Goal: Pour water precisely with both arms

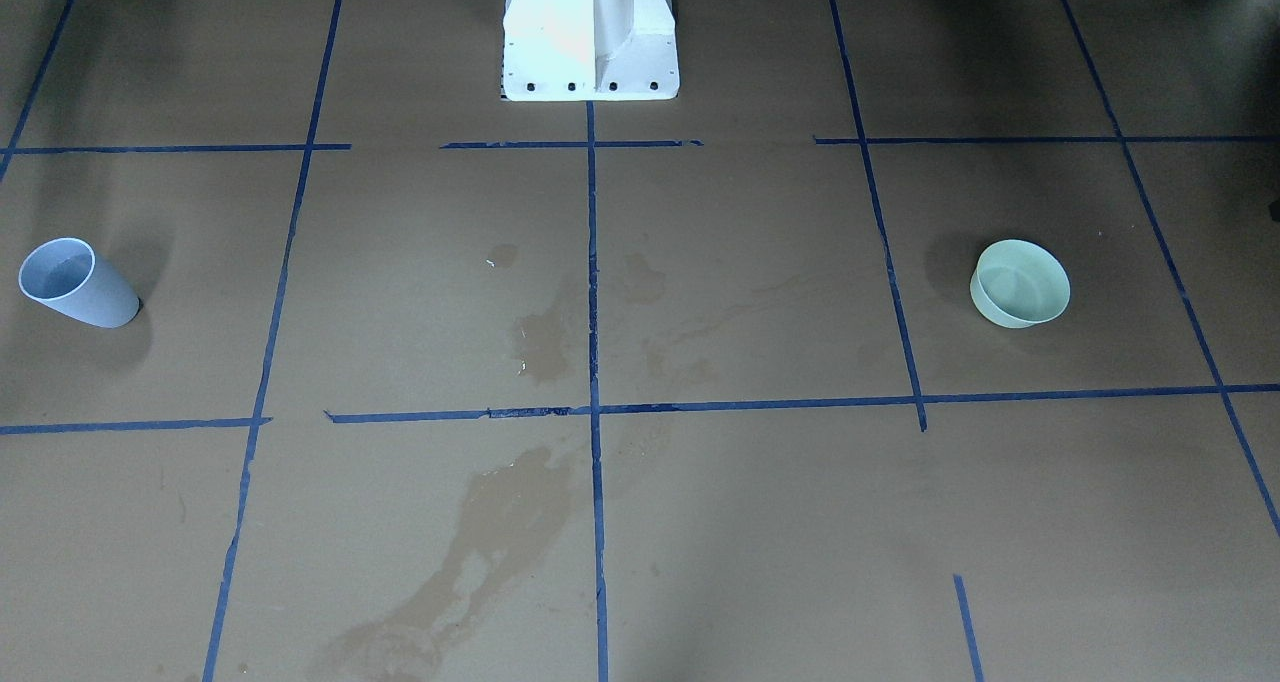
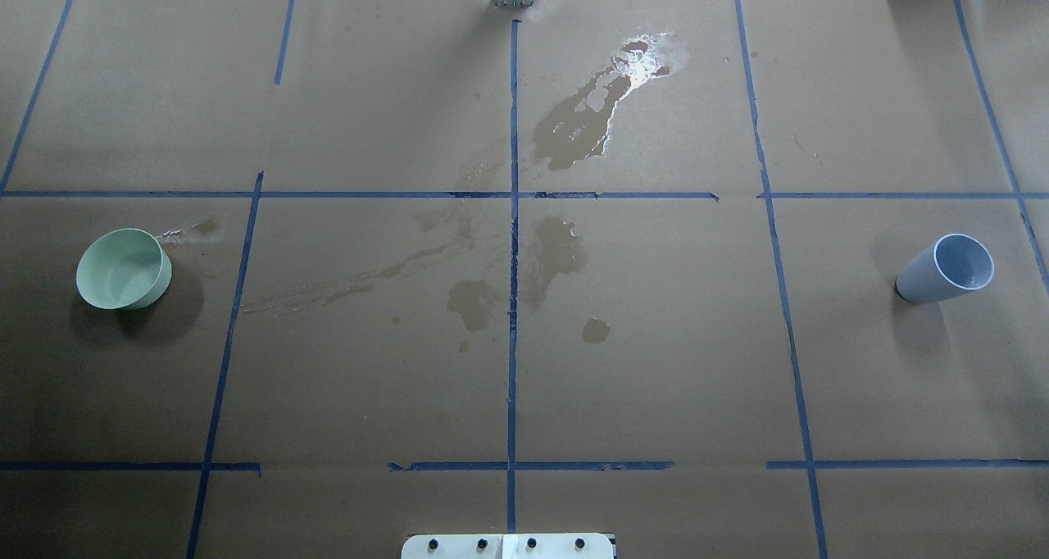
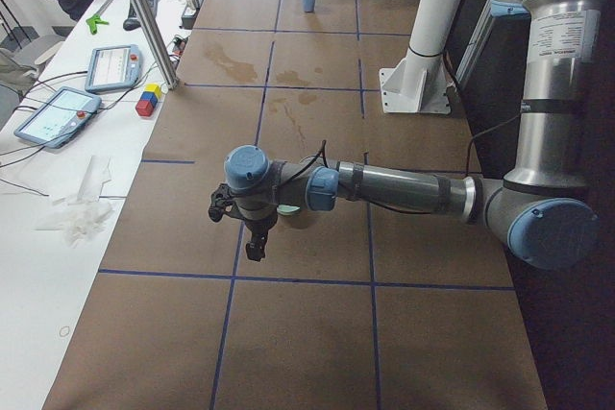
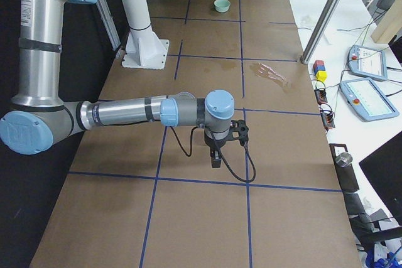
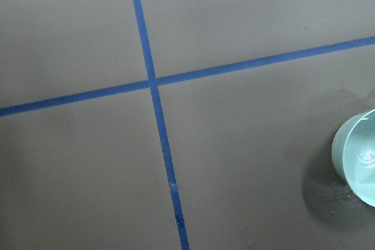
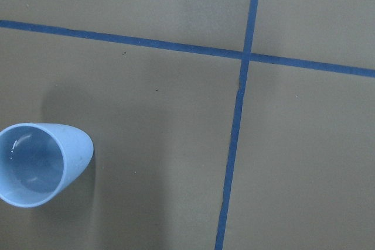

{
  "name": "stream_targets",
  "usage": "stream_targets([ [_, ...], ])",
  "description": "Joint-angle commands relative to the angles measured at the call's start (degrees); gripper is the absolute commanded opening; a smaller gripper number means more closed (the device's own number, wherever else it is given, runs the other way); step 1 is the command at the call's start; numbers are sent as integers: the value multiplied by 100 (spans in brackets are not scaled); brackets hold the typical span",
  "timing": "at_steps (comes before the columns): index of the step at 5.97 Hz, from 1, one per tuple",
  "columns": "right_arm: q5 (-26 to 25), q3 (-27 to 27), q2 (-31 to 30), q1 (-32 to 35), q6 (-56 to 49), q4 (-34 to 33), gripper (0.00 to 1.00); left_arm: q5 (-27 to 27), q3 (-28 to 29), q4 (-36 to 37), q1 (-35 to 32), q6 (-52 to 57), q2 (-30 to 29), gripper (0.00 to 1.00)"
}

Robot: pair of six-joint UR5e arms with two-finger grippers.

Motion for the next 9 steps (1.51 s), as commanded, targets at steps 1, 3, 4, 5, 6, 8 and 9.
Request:
stream_targets([
  [1, 33, -33, -13, -182, 90, 383, 100, -269, -78, -353, 339, -763, 47, 100],
  [3, 33, -24, -13, -271, 90, 410, 100, -201, 44, -2181, 1155, -2939, 423, 100],
  [4, 33, -33, -13, -280, 90, 410, 100, 190, 132, -3210, 1751, -4116, 599, 100],
  [5, 33, -33, -13, -280, 90, 410, 100, 716, 359, -3908, 2305, -4902, 610, 100],
  [6, 33, -33, -13, -271, 90, 418, 100, 1087, 657, -4428, 2746, -5484, 540, 100],
  [8, 24, -42, -22, -271, 82, 418, 100, 1126, 826, -4478, 3013, -5788, 338, 100],
  [9, 33, -33, -22, -271, 73, 418, 100, 1126, 940, -4478, 3049, -5789, 207, 99],
])
